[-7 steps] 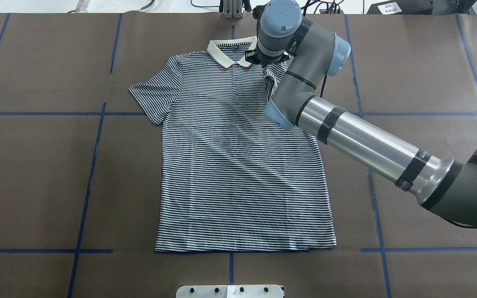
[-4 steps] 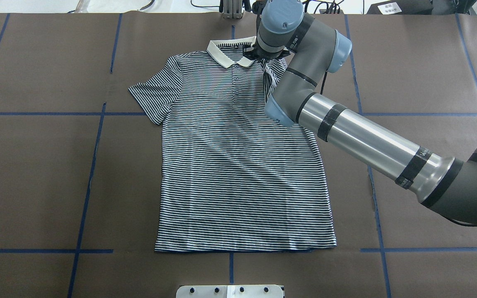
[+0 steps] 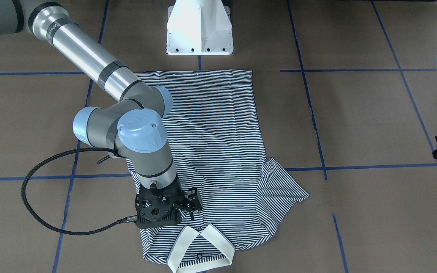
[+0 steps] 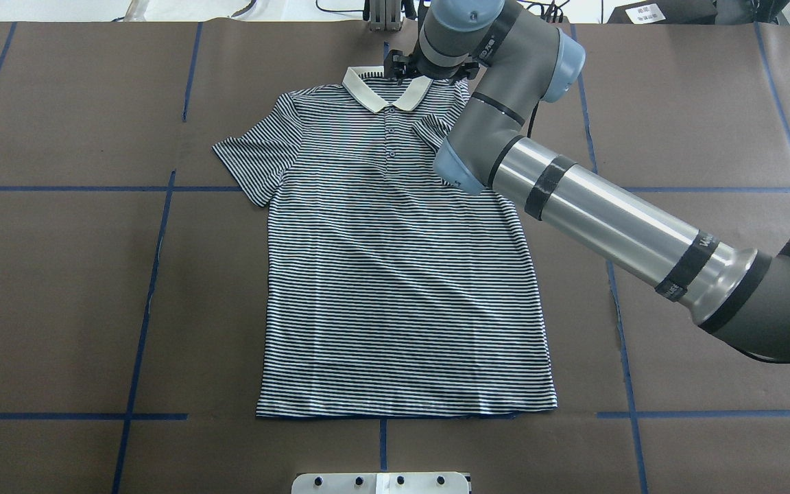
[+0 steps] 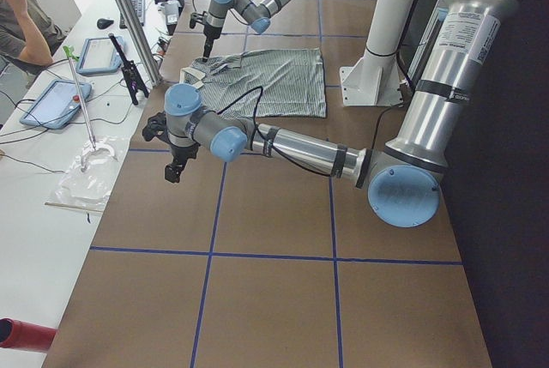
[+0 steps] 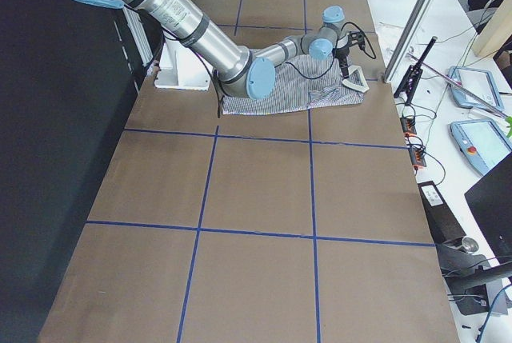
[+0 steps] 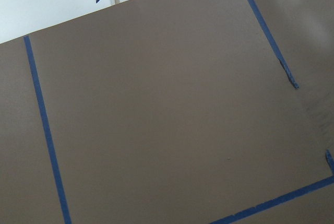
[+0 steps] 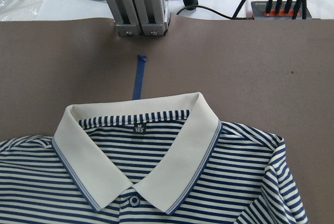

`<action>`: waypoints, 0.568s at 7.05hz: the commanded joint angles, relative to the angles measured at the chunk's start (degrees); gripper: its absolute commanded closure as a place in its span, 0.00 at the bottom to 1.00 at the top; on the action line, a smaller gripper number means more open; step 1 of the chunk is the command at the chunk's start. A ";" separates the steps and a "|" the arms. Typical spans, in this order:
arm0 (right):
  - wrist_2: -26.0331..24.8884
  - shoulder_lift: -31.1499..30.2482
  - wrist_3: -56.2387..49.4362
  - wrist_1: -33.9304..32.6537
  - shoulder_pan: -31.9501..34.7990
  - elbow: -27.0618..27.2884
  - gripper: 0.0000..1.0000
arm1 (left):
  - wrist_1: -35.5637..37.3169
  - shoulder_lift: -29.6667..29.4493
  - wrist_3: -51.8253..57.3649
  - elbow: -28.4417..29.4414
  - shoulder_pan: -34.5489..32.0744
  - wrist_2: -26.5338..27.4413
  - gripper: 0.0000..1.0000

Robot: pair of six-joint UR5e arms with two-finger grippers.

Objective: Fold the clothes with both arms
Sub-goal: 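Release the sleeve and raise the right gripper while the left arm approaches the other sleeve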

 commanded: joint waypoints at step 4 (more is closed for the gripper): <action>11.44 -18.47 -28.91 -39.19 9.68 35.17 0.00 | -7.80 -9.52 -44.47 1.37 23.75 22.73 0.00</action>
